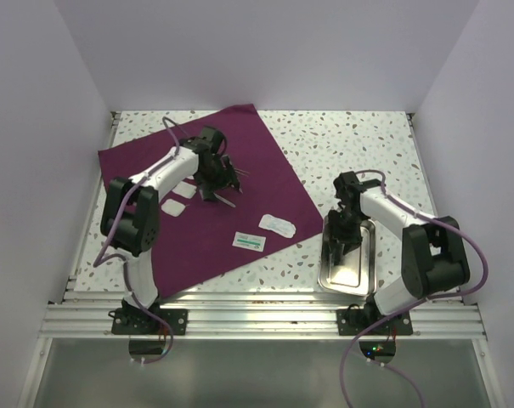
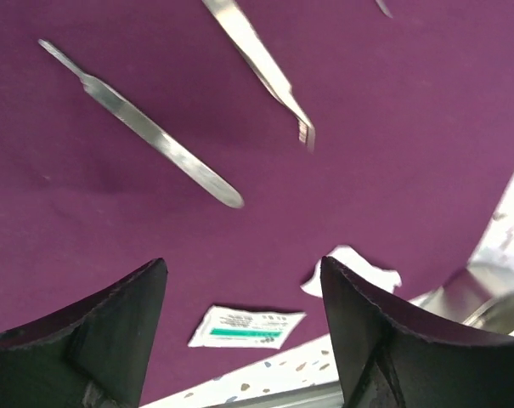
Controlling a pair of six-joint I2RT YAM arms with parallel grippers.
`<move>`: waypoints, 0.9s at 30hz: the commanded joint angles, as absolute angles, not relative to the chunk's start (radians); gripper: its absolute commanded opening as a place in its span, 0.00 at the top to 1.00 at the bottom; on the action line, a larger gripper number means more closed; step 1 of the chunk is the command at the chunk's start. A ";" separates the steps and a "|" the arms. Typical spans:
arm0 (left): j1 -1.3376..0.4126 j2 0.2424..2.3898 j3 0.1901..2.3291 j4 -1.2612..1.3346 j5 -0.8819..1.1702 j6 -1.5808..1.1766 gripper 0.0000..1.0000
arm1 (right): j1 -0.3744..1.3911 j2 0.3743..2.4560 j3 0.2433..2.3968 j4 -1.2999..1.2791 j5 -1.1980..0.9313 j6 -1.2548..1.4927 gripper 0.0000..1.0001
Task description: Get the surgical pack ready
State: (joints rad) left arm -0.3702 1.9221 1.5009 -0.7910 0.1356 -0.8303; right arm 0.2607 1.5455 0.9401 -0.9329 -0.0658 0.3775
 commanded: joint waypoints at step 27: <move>-0.305 2.215 1.798 -0.989 -0.161 -0.959 0.45 | 0.261 1.394 1.009 -0.992 -0.121 0.342 0.52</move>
State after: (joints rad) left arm -0.3206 2.2005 1.7470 -0.9779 -0.1371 -0.9329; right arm 0.2607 1.4048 0.9672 -0.9810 -0.0998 0.3649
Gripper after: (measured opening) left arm 0.551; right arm 0.483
